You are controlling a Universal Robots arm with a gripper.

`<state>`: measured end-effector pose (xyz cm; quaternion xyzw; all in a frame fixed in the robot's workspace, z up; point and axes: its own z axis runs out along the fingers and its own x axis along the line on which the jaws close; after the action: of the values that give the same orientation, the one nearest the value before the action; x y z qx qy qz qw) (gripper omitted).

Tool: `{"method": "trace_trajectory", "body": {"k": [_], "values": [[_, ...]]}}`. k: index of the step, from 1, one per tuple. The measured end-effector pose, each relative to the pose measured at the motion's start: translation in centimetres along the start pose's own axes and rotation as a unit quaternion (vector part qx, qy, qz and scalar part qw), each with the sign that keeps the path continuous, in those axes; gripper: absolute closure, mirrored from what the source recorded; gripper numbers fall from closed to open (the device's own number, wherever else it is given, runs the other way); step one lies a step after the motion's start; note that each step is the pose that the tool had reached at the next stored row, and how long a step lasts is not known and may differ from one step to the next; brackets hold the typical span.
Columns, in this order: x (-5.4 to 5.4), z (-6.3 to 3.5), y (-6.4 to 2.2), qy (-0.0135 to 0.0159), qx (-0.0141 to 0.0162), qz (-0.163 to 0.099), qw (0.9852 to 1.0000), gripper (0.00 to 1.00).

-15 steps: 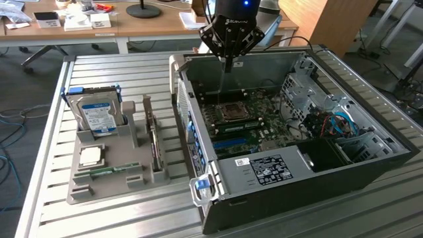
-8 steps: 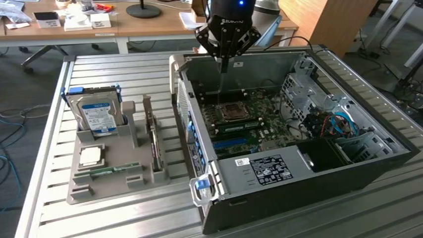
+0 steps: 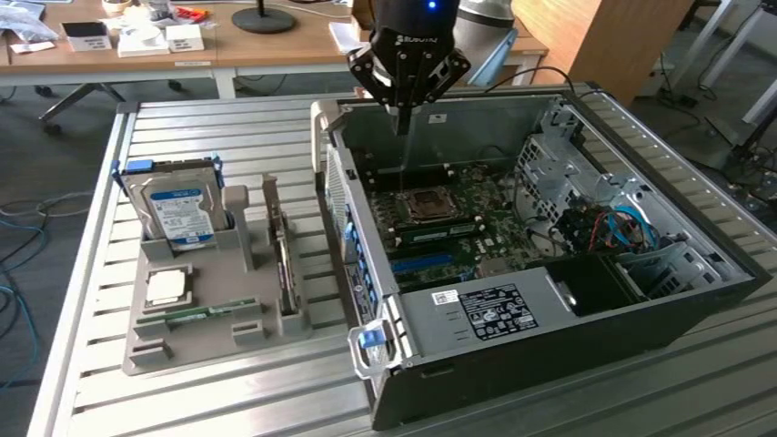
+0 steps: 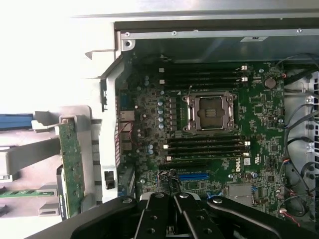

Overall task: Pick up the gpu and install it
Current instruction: 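Reach for the gpu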

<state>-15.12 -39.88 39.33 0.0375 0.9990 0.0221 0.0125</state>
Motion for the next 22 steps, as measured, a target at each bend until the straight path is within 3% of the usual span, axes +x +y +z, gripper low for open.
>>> {"method": "trace_trajectory", "body": {"k": [22], "values": [[1.1, -0.03, -0.08, 0.0, 0.0, 0.0, 1.0, 0.89]]}}
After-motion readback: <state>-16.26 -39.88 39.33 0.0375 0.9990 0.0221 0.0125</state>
